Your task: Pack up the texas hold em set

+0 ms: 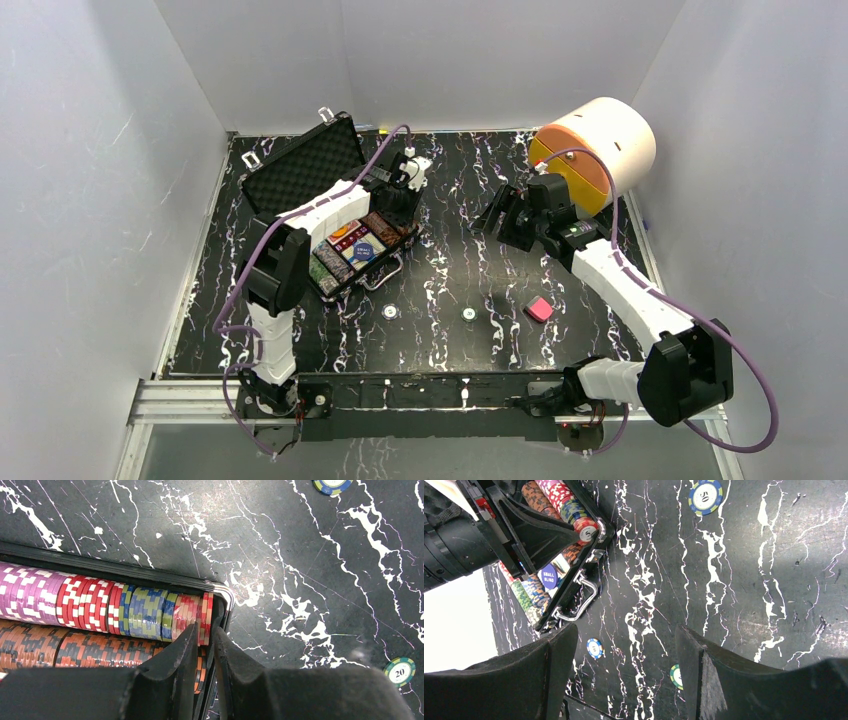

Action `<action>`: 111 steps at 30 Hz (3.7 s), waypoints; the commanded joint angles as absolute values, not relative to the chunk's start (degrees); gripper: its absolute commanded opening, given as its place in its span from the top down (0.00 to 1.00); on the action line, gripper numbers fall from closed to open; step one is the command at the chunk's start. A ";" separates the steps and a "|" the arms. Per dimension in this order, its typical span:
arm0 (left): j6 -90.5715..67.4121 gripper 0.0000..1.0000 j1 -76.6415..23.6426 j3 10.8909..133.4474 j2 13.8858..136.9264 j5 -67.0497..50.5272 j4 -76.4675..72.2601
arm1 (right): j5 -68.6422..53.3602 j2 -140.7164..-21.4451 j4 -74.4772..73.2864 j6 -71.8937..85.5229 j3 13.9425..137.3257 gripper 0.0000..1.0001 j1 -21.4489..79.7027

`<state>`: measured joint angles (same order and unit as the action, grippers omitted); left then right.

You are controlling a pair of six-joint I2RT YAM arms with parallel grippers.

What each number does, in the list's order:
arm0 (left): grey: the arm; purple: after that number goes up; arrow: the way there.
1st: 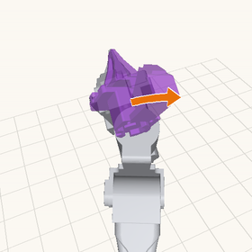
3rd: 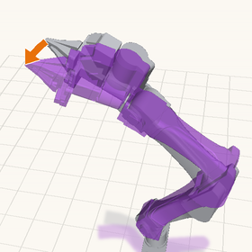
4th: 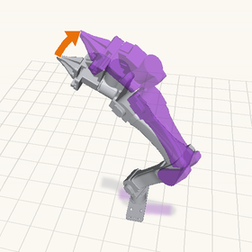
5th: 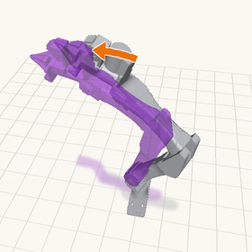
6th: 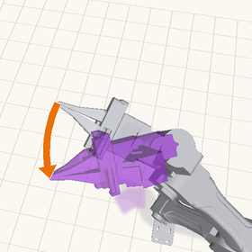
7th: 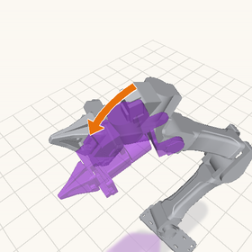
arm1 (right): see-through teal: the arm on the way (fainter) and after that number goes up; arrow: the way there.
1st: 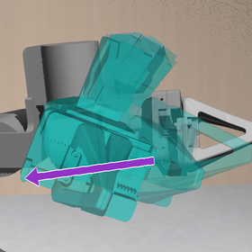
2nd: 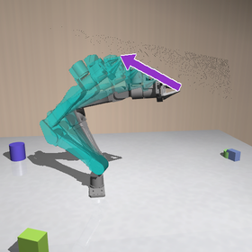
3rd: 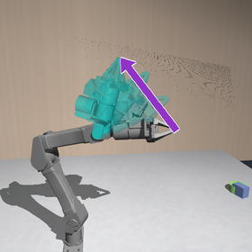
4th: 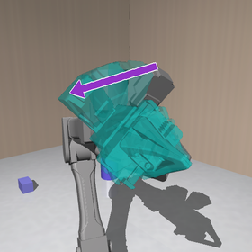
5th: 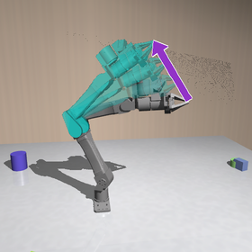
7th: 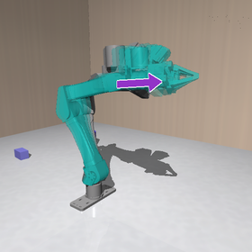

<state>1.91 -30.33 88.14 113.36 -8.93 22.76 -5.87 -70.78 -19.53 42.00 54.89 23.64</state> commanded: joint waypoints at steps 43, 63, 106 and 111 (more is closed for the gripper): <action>-2.87 0.87 -30.12 88.90 107.24 -10.39 23.99 | -4.10 -74.39 -17.49 38.17 57.24 0.21 23.46; -16.94 0.15 -30.05 62.43 71.61 0.13 12.81 | 11.84 -112.61 -30.44 24.71 85.78 0.19 24.77; -21.41 0.02 -30.06 58.84 69.13 -2.59 11.96 | 13.55 -122.10 -38.27 21.12 100.07 0.30 28.56; -21.86 0.02 -30.05 58.47 69.13 -2.88 12.06 | 13.75 -124.18 -38.45 21.28 99.86 0.32 28.56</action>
<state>-21.34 -30.15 58.39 69.38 -2.33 12.01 13.76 -123.59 -38.02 20.84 97.41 28.53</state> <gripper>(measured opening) 0.983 0.694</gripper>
